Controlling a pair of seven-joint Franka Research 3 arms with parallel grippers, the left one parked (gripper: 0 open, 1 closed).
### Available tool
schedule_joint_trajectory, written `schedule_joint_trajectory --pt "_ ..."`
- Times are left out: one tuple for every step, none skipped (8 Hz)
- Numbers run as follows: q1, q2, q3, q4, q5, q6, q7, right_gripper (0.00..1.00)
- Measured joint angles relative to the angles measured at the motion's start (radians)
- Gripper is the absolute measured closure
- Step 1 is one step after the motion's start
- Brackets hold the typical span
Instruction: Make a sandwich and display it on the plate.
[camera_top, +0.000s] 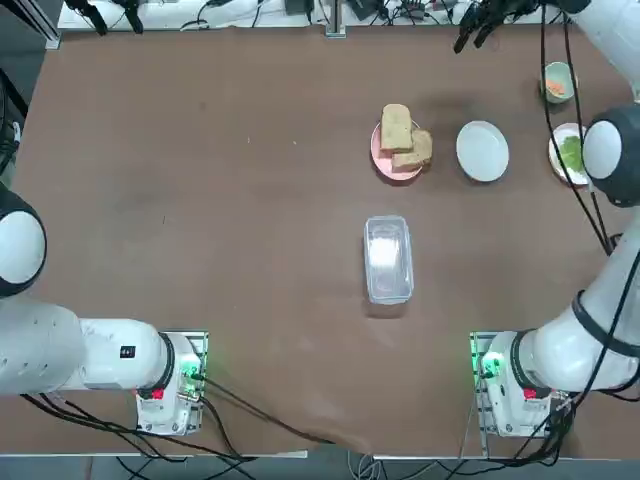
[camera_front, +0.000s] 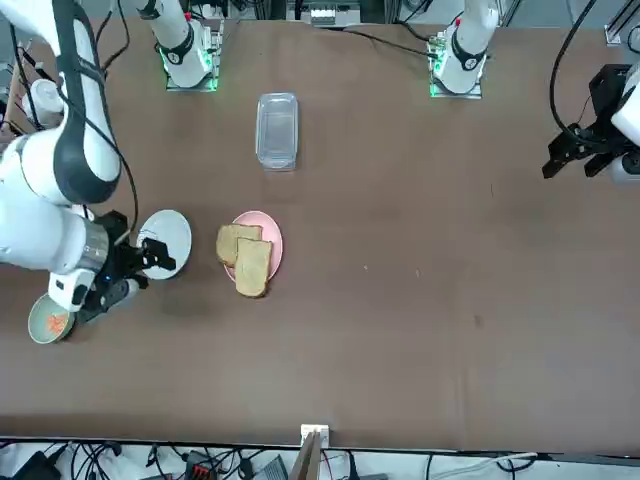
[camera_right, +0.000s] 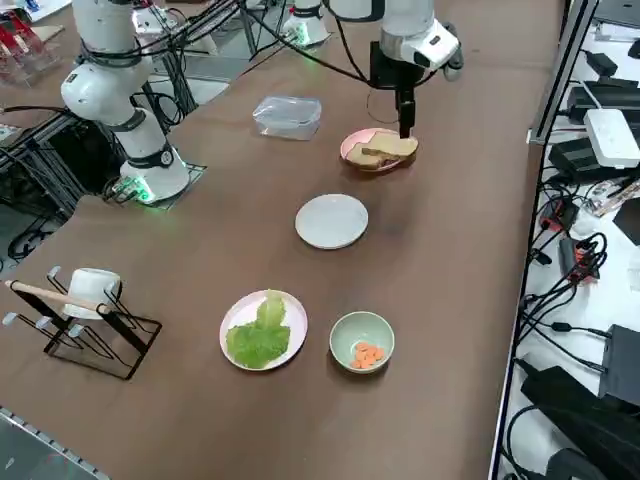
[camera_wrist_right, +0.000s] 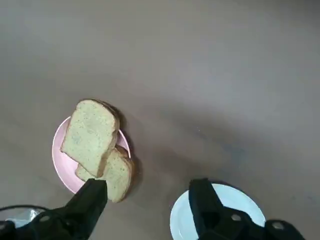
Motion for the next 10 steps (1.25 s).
schedule_joint_trajectory --pt "0.0 0.013 0.01 0.009 0.0 0.005 -0.027 0.01" --pt "0.0 0.027 0.021 0.02 0.0 0.008 -0.068 0.01" --pt "0.0 0.043 0.026 0.034 0.001 0.009 -0.12 0.01" --pt "0.0 0.064 0.027 0.05 0.025 0.01 -0.178 0.01" --pt "-0.002 0.087 0.027 0.065 0.089 0.011 -0.22 0.01" --pt "-0.003 0.109 0.027 0.073 0.147 0.021 -0.24 0.0" --pt "-0.003 0.125 0.027 0.076 0.172 0.044 -0.25 0.0" --pt "0.001 0.133 0.029 0.08 0.177 0.062 -0.254 0.0" --pt "0.011 0.134 0.031 0.083 0.178 0.072 -0.254 0.0" --pt "0.026 0.134 0.032 0.084 0.178 0.074 -0.254 0.0"
